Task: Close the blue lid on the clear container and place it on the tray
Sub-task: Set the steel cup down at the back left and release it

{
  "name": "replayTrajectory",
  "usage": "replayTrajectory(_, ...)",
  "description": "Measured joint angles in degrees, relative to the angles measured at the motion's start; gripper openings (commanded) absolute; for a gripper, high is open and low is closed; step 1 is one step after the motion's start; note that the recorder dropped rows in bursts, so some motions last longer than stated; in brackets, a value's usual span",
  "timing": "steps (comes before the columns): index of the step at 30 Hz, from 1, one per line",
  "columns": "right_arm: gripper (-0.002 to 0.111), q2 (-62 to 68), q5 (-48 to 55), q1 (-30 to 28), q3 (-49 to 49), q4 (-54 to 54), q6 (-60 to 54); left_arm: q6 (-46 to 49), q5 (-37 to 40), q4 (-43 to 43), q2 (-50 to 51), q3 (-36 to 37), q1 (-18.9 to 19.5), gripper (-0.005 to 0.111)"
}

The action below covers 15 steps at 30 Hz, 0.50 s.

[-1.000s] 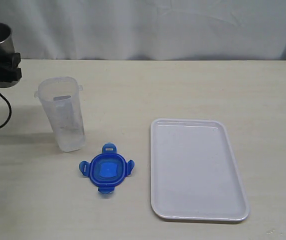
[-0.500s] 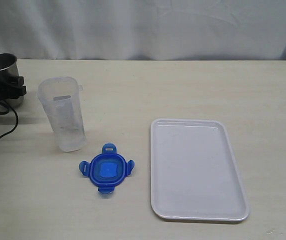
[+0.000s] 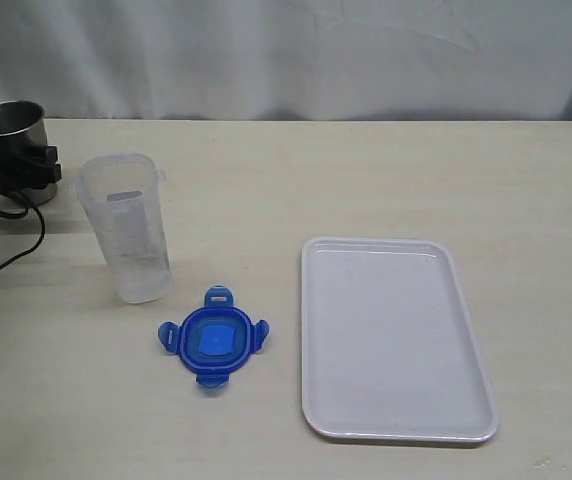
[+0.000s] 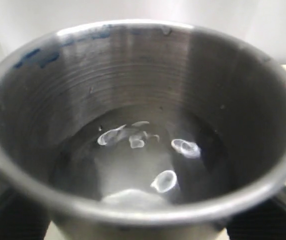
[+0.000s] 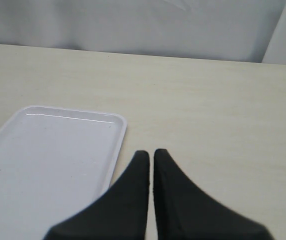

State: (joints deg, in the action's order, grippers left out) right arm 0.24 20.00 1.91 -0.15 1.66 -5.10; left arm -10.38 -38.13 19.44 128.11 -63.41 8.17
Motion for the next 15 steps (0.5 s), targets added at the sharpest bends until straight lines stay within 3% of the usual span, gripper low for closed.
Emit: replayTrajectory(15, 0.004, 0.0, 0.0, 0.0, 0.0, 0.0, 0.0, 0.02, 0.79, 0.1, 0.0, -0.12, 0.0, 0.001)
